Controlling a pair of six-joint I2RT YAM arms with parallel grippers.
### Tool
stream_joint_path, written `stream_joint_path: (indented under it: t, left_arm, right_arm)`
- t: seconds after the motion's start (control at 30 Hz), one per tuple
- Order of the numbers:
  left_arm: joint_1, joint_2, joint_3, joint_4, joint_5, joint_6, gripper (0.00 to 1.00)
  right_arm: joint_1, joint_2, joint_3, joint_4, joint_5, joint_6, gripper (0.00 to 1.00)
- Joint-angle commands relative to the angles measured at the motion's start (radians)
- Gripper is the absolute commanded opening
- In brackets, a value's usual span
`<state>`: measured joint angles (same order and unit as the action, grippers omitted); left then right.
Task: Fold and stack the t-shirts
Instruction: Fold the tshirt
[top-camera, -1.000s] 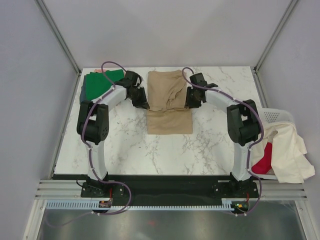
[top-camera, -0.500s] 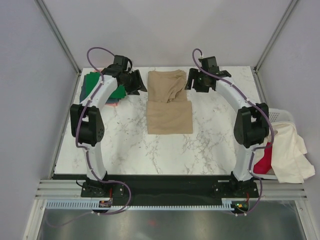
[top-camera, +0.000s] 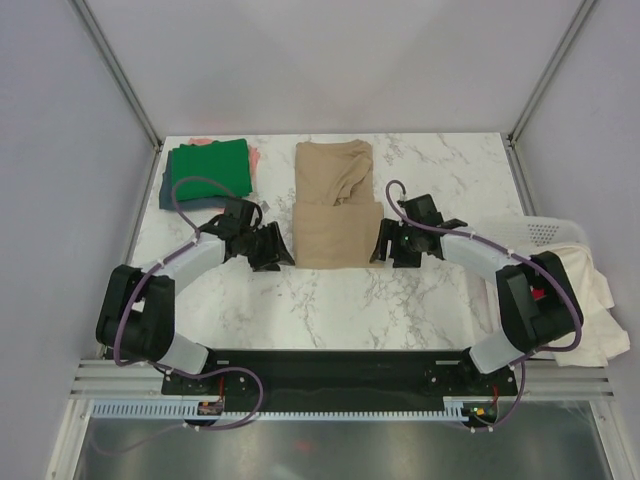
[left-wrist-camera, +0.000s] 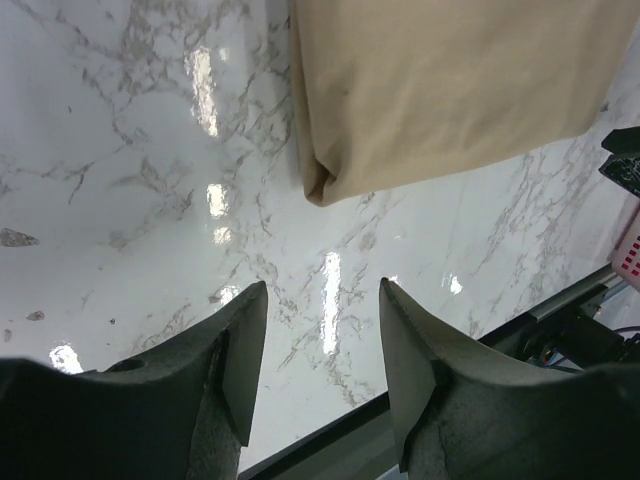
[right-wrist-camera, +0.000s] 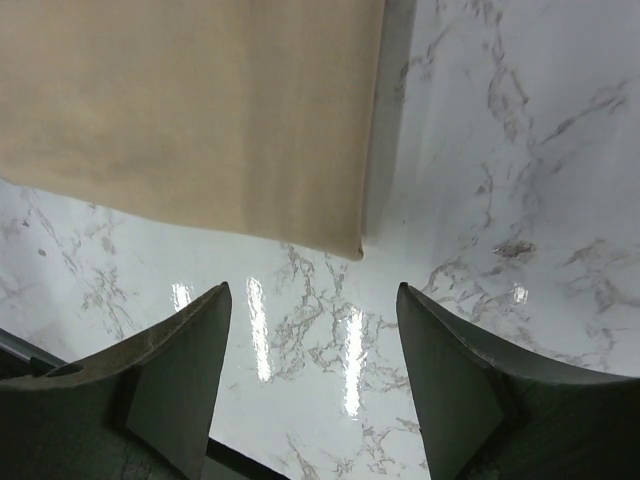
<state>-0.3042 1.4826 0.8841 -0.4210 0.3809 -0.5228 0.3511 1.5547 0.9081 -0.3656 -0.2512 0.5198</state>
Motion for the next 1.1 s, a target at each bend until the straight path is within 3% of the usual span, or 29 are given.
stream_joint_path:
  t: [0.0,0.2,0.67,0.97,1.07]
  left_arm:
    - [0.002,-0.031,-0.062,0.215,0.038,-0.06,0.56]
    - [-0.003,0.001,-0.135,0.306,0.006,-0.109,0.55]
    - [-0.064,0.137,-0.152,0.41,-0.071,-0.163,0.54]
    - [-0.067,0.154,-0.172,0.45,-0.111,-0.194,0.42]
    - [-0.067,0.159,-0.177,0.456,-0.112,-0.197,0.33]
  right_arm:
    - [0.02,-0.025,-0.049,0.131,-0.013,0.037,0.75]
    - [0.026,0.051,-0.097,0.22,-0.01,0.048,0.71]
    - [0.028,0.117,-0.161,0.313,-0.003,0.046,0.67]
    - [0.028,0.059,-0.227,0.314,0.0,0.052,0.66]
    - [0.028,0.021,-0.247,0.307,0.001,0.06,0.66]
